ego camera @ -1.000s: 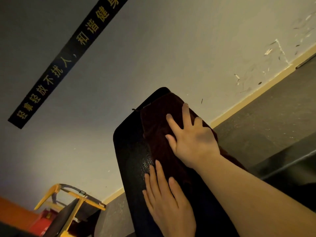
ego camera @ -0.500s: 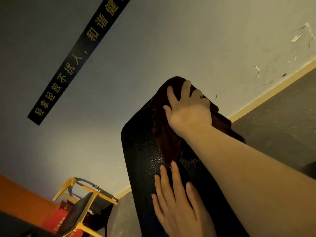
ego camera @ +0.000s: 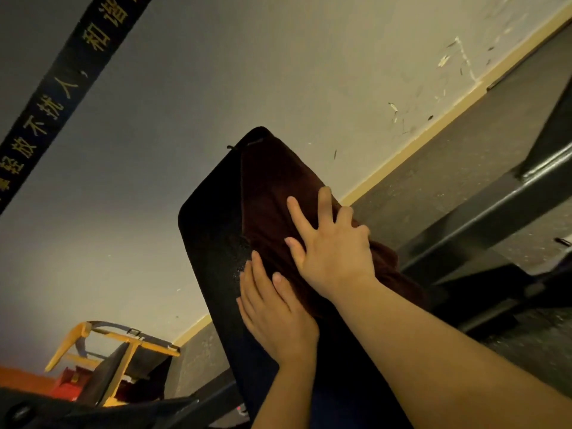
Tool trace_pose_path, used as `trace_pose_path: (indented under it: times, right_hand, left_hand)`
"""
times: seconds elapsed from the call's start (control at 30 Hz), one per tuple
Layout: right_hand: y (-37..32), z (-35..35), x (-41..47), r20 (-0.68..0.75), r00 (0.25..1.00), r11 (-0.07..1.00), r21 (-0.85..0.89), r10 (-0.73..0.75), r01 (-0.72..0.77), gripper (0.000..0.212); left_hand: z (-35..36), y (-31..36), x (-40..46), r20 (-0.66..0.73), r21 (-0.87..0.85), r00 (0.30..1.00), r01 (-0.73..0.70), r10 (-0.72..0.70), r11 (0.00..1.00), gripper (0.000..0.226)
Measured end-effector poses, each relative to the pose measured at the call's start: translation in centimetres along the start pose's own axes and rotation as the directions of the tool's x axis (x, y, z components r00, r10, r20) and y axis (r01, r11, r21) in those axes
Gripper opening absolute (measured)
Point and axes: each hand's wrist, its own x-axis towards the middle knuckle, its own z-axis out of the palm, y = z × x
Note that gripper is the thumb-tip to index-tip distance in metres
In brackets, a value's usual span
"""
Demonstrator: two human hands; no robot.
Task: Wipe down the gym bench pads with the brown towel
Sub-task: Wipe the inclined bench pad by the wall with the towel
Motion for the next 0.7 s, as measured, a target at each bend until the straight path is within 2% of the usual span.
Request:
trace_pose_path:
  times: [0.1,0.17,0.37,0.5,0.7]
  right_hand:
    - [0.8,0.1,-3.2,0.033,0.999,1.000,0.007,-0.003,0.003,0.069]
    - [1.1,0.7,-5.0,0.001,1.000,1.000,0.012,0.014,-0.014,0.071]
    - [2.4,2.4,-8.5,-0.106,0.990,0.995,-0.006,0.095,-0.096,0.068]
    - [2.7,2.4,-10.2,-0.090,0.989,0.993,0.004,0.118,-0.118,0.065]
    - [3.3,1.9,-12.7,-0.074,0.987,0.990,0.013,0.143,-0.142,0.061]
  left_hand:
    - [-0.3,0.1,-1.6,0.042,0.038,0.999,-0.003,0.001,0.999,0.078]
    - [-0.8,0.3,-4.1,0.060,0.076,0.998,-0.019,0.014,0.997,0.083]
    - [-1.1,-0.2,-8.0,0.048,0.117,0.998,-0.051,0.045,0.992,0.071]
    - [-0.9,-0.2,-8.2,0.054,0.145,0.998,-0.041,0.034,0.989,0.056]
    - [-1.2,0.3,-8.3,0.026,0.140,0.999,-0.038,0.034,0.989,0.054]
